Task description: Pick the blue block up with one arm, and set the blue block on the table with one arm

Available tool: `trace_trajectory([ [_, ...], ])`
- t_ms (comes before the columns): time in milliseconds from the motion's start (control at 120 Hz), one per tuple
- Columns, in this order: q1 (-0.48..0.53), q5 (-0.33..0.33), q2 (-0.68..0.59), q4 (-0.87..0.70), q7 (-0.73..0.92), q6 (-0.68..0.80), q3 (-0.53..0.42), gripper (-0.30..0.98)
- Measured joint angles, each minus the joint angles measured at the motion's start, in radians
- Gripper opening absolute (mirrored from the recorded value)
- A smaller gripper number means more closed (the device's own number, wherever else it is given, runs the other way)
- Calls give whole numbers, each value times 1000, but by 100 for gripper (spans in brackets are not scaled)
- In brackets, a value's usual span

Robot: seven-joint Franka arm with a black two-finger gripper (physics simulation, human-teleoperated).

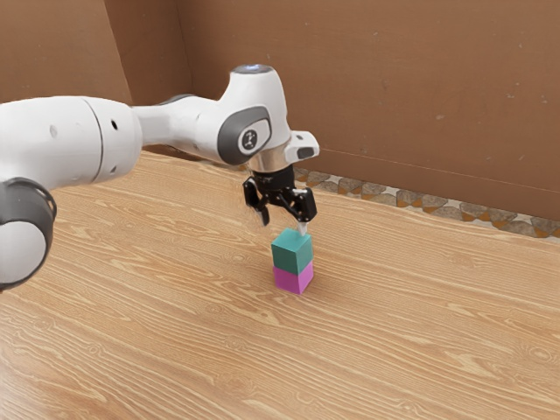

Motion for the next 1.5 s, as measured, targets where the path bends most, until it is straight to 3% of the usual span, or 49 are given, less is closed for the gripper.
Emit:
trace_trajectory([
  [583,27,13,95,-8,-73,41,-15,64],
  [1225,24,33,115,85,-99,5,-15,37],
  [1500,-16,128,194,184,-139,-26,-194,34],
])
